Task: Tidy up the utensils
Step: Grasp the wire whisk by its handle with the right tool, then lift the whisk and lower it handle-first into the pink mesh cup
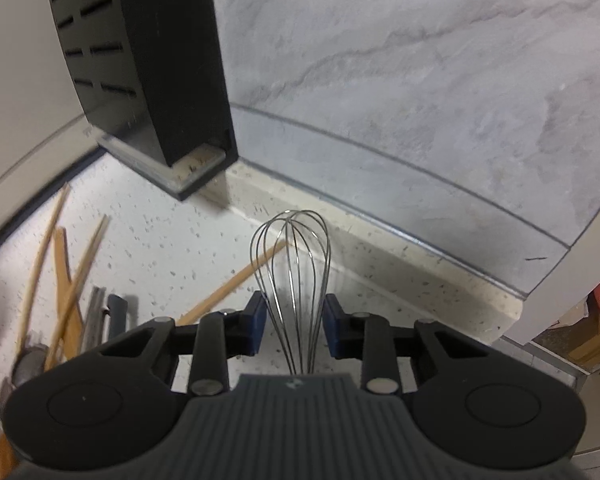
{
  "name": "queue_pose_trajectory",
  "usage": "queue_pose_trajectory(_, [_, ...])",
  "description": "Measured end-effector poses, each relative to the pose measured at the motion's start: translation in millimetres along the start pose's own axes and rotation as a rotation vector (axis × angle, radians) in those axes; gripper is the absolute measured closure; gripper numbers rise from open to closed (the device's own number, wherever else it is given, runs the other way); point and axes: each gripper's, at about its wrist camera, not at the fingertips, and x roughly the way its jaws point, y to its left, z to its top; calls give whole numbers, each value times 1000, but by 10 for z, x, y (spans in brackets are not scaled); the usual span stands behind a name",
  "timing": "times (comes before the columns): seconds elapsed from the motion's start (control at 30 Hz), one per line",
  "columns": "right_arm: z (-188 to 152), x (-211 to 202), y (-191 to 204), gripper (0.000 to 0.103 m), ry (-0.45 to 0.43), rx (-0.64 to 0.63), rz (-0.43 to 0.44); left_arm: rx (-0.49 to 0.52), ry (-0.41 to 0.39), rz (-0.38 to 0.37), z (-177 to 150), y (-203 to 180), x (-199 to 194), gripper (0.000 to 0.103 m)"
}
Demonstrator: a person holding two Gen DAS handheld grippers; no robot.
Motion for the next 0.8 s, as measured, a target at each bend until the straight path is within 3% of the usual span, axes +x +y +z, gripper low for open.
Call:
queue_pose_trajectory(0.43, [-20,-708,-30,77,-217,53,96,15,-3,12,-19,-17,-8,96])
queue_pose_trajectory(0.8, [98,-1185,399,78,-338,0,176,17,4,17,-8,-33,22,97])
